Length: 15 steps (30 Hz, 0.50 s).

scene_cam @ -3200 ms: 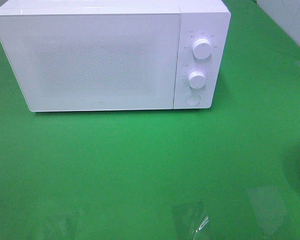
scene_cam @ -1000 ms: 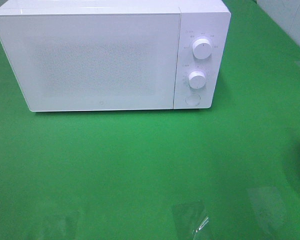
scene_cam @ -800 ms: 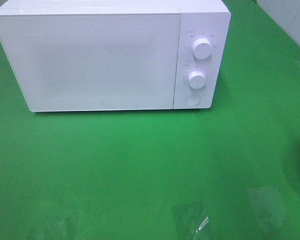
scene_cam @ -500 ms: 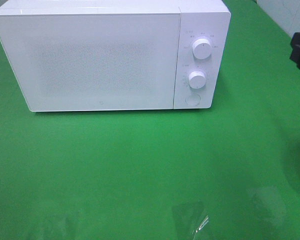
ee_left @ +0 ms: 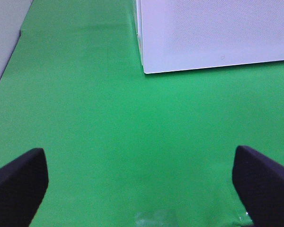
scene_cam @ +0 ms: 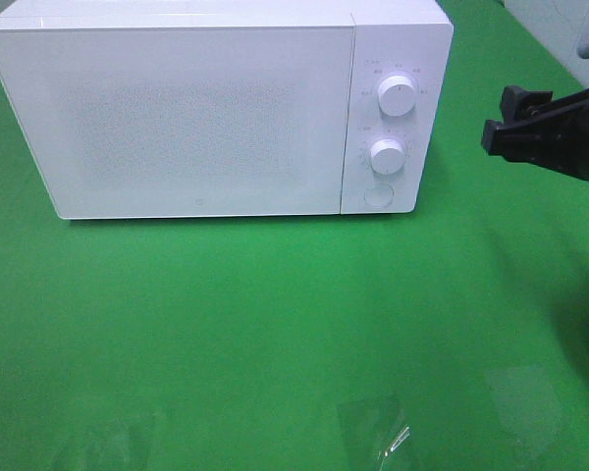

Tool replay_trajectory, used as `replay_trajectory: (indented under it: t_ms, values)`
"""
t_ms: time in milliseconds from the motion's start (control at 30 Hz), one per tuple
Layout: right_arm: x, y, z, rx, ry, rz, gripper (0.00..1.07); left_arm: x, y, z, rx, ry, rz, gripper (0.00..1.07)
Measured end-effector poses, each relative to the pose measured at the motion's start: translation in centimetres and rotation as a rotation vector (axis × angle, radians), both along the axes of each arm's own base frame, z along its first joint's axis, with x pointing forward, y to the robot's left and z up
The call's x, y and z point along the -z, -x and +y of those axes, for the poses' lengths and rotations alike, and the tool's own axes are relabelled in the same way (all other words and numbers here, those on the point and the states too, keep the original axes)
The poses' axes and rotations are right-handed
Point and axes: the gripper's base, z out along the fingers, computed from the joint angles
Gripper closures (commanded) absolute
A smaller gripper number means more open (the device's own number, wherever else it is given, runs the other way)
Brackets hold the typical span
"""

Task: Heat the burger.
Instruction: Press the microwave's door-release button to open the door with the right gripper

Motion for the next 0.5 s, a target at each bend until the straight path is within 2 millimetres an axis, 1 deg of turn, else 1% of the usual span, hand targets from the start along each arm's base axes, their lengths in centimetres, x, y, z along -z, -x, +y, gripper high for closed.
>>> replay_trajectory:
  t_ms: [33,67,100,133,167,200,267,367,400,500]
  values:
    - [0.3,0.2,0.6,0.019,0.004,0.006,0.32,0.0,0.0,0.0,0.000,0.000,0.000,0.09]
    - [0.3,0.2,0.6,0.019,0.004,0.006,0.32,0.0,0.0,0.0,0.000,0.000,0.000,0.09]
    - [0.7,0.4,1.2,0.034,-0.003,0.007,0.32,0.0,0.0,0.0,0.000,0.000,0.000,0.09]
    - [0.7,0.4,1.2,0.034,-0.003,0.007,0.32,0.0,0.0,0.0,0.000,0.000,0.000,0.09]
    - [1.0,0.6,1.9,0.038,-0.001,0.010,0.32,0.0,0.0,0.0,0.000,0.000,0.000,0.09]
    - [1.0,0.6,1.9,0.038,-0.001,0.010,0.32,0.0,0.0,0.0,0.000,0.000,0.000,0.09]
    - [1.6,1.1,3.4,-0.008,0.011,0.019,0.32,0.0,0.0,0.0,0.000,0.000,0.000,0.09]
    - [1.8,1.2,3.8,-0.024,0.016,0.025,0.32,0.0,0.0,0.0,0.000,0.000,0.000,0.09]
    - [2.1,1.4,4.5,-0.046,0.024,0.034,0.32,0.0,0.0,0.0,0.000,0.000,0.000,0.09]
    - [2.6,1.7,5.1,-0.055,0.026,0.054,0.32,0.0,0.0,0.0,0.000,0.000,0.000,0.09]
